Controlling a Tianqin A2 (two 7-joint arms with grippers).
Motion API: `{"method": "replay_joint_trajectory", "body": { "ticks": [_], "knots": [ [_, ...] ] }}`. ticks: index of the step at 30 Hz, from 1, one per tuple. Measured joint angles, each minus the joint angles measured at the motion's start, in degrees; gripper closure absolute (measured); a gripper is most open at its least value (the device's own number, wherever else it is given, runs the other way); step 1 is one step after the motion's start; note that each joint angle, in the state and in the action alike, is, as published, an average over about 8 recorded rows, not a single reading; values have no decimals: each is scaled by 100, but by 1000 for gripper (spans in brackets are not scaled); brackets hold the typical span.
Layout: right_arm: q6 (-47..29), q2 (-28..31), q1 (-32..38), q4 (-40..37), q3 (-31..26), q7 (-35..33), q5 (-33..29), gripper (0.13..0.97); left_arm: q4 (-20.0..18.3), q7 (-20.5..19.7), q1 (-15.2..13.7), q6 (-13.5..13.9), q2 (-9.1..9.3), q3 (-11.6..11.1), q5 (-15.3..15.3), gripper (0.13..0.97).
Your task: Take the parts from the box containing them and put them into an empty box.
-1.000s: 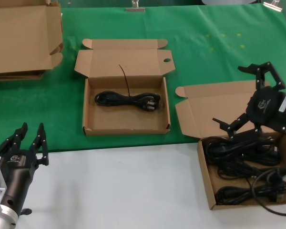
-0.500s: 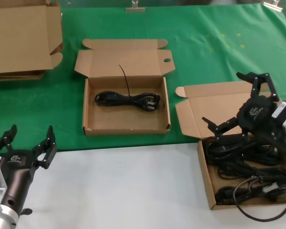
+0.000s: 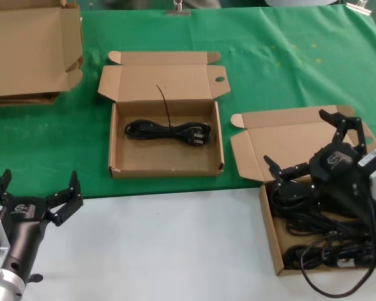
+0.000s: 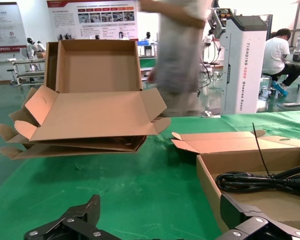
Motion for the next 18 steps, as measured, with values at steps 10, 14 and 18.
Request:
{"method": "replay_joint_trajectory", "body": {
  "ticks": [10,14,18],
  "knots": [
    [598,-381,-518,103,165,106,174,129,2,3,-2,6,7,-1,2,195],
    [840,-534,-723,145,231,149,244,129,3,4,-3,8,10,-1,3,188],
    [1082,-686,-925,186,298,191,314,129,3,6,-3,10,13,-1,4,158]
  ]
}}
